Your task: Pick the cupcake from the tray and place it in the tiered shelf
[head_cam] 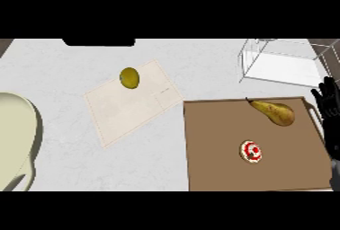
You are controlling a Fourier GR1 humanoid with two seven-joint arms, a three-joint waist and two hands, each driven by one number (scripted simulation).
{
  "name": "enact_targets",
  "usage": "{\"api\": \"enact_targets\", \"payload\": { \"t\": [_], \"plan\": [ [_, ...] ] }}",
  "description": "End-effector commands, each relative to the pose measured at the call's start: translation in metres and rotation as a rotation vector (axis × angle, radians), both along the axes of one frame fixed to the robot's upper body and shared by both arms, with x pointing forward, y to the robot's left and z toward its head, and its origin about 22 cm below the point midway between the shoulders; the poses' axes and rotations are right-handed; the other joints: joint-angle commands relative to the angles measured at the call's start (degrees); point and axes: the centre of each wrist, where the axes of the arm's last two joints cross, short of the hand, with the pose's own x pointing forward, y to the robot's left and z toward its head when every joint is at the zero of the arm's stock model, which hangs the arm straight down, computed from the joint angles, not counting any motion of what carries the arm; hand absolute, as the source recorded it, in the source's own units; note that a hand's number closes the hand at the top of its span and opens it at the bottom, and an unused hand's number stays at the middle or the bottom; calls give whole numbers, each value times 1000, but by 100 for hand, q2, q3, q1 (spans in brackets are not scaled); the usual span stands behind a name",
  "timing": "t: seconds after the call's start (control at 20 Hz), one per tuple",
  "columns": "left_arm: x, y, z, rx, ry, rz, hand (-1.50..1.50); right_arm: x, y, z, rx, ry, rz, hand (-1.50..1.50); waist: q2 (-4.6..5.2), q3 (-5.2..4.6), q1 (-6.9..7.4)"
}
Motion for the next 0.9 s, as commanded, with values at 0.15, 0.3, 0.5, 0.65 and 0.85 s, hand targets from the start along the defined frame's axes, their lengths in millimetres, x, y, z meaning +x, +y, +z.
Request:
{"api": "enact_targets", "payload": {
  "t": [0.15, 0.3, 0.5, 0.65, 0.85],
  "plan": [
    [-21, -24, -94, -267, 464, -18, 0, 21, -17, 53, -86, -119, 324, 150, 61, 97, -14],
    [-33, -34, -117, -401, 657, -55, 0, 17, -67, 90, -569, 36, 200, 150, 234, -11, 42],
    [-22, -41, -125, -467, 791, -124, 0, 28, -90, 53, -189, 163, 324, -150, 84, 113, 205],
    [-10, -47, -116, -473, 809, -109, 0, 33, -106, 48, -165, 134, 478, -150, 37, 118, 204],
    [-29, -54, -140, -491, 827, -120, 0, 26, -126, 74, -218, 177, 686, -150, -7, 106, 134]
  ]
}}
